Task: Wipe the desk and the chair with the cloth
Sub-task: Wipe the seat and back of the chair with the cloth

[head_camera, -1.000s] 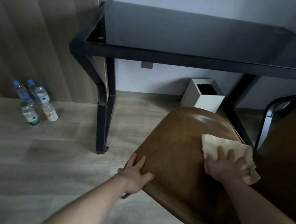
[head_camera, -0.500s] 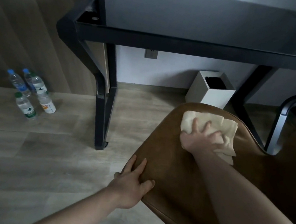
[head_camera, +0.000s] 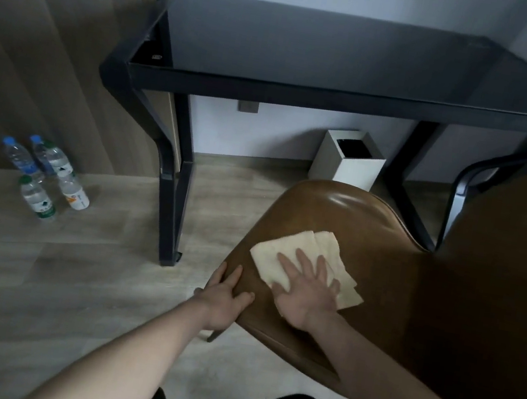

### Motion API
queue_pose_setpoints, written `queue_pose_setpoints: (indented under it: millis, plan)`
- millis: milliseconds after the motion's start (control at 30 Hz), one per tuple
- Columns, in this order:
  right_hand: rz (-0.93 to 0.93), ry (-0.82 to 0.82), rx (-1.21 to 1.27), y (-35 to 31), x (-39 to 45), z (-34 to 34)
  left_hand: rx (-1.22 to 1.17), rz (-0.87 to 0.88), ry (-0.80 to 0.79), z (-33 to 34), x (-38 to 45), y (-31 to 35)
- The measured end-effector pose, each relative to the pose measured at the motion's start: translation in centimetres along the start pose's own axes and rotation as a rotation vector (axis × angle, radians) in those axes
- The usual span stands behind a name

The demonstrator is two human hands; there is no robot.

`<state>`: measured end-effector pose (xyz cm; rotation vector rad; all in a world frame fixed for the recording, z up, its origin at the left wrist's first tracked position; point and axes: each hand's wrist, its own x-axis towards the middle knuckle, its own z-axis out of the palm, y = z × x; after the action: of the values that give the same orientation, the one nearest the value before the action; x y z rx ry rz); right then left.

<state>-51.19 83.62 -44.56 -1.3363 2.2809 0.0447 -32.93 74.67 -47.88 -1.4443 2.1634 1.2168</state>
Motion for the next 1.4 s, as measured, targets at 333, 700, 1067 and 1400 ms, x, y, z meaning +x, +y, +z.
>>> queue_pose_setpoints:
  millis: [333,700,1067,1400]
  plan:
    - [0.179,-0.108,0.165,5.5,-5.7,0.2,-0.064,-0.008,0.066,0.9,-1.0,1.0]
    - [0.343,0.003,0.152,7.7,7.2,-3.9,-0.118,0.083,0.15,1.7,-0.9,-0.4]
    - [0.326,0.059,0.143,7.3,5.1,-2.9,-0.027,0.04,0.154,1.1,-0.9,1.1]
    - [0.323,-0.095,0.191,5.7,-6.0,0.7,-0.037,-0.028,0.112,0.9,-1.3,1.5]
